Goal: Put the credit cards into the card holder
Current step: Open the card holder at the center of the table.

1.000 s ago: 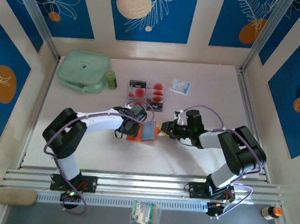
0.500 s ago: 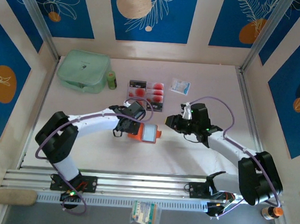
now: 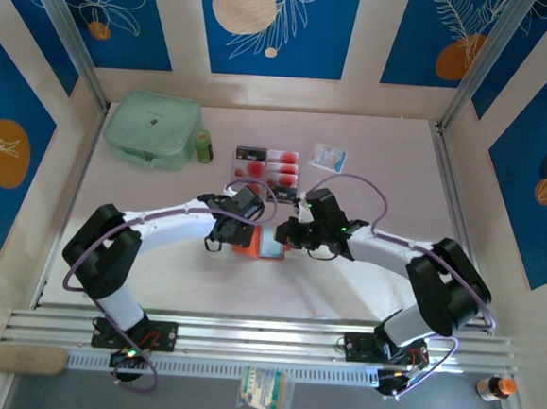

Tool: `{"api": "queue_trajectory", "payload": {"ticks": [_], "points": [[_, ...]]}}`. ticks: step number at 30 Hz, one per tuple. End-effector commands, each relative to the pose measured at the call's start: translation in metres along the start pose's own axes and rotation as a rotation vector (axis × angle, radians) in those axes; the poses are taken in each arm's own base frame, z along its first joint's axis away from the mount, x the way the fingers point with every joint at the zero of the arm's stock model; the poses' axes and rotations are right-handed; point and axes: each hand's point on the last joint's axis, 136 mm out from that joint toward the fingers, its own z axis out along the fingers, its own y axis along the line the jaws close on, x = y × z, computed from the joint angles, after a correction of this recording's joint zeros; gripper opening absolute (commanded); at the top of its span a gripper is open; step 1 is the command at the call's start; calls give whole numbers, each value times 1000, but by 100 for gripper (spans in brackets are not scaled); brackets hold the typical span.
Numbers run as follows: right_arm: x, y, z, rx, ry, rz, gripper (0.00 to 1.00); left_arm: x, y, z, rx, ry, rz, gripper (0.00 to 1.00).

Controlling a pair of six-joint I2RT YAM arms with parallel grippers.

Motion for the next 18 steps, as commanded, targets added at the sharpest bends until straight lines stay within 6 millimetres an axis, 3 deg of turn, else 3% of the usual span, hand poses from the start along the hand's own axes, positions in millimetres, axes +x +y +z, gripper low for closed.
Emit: {"api": "queue_trajectory", "payload": {"ticks": [1, 9, 18], "points": [[-7, 18, 14, -31, -4, -31, 0, -4, 0, -13, 31, -26, -42, 100], [0, 23, 44, -25, 37, -39, 0, -45, 27, -36, 118, -118, -228, 100], [6, 16, 58, -15, 60, -18, 0, -88, 84, -11, 99, -123, -415, 100]]}}
